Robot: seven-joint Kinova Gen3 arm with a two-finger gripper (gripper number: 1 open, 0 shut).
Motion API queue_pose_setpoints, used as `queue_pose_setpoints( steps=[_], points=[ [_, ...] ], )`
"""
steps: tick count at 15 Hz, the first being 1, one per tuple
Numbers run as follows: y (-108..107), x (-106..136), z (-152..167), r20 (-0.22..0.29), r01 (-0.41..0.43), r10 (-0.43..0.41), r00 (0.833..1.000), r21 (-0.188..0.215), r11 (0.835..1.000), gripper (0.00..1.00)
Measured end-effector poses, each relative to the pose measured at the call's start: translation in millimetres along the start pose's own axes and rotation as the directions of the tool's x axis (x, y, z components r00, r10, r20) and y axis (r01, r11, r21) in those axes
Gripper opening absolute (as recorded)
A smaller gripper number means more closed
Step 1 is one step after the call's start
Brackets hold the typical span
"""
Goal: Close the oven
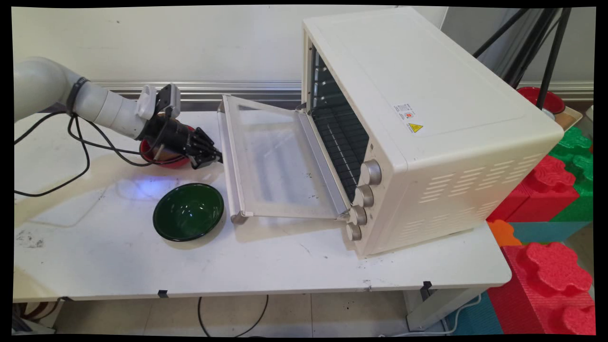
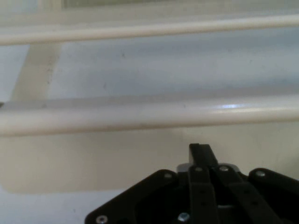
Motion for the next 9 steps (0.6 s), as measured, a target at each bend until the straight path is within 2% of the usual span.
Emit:
queue_pose_setpoints(
  steps=[9],
  points=[
    [-6.0, -1.0, -1.7, -0.139, 0.033, -0.033, 0.99, 0.0, 0.999, 0.0]
  ],
)
